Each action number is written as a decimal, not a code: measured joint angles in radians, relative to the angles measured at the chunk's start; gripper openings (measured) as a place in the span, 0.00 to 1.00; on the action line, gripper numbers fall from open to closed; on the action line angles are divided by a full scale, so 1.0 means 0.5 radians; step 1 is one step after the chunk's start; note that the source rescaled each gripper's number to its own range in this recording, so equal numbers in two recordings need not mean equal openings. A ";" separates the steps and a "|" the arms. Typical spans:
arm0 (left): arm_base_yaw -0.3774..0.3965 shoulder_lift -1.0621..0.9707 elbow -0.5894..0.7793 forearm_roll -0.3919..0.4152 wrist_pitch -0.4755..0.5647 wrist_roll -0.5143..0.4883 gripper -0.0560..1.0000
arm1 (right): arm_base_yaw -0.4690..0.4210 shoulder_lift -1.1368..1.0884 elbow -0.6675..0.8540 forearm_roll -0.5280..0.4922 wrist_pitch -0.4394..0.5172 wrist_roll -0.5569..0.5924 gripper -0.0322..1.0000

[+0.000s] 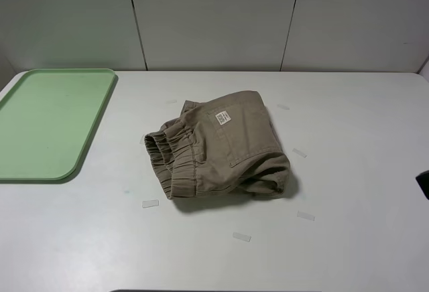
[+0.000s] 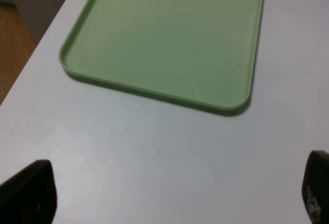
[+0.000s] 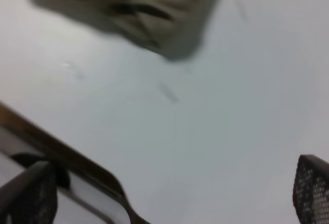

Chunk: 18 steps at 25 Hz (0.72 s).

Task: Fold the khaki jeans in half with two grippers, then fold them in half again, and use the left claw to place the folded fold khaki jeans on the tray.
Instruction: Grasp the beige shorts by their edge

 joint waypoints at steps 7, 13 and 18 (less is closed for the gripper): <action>0.000 0.000 0.000 0.000 0.000 0.000 0.95 | -0.554 -0.514 0.253 0.010 -0.107 -0.012 1.00; 0.000 0.000 0.000 0.000 0.000 0.000 0.95 | -0.879 -0.901 0.371 0.021 -0.140 -0.021 1.00; 0.000 0.000 0.000 0.000 0.000 0.000 0.95 | -1.067 -1.226 0.517 0.030 -0.180 -0.126 1.00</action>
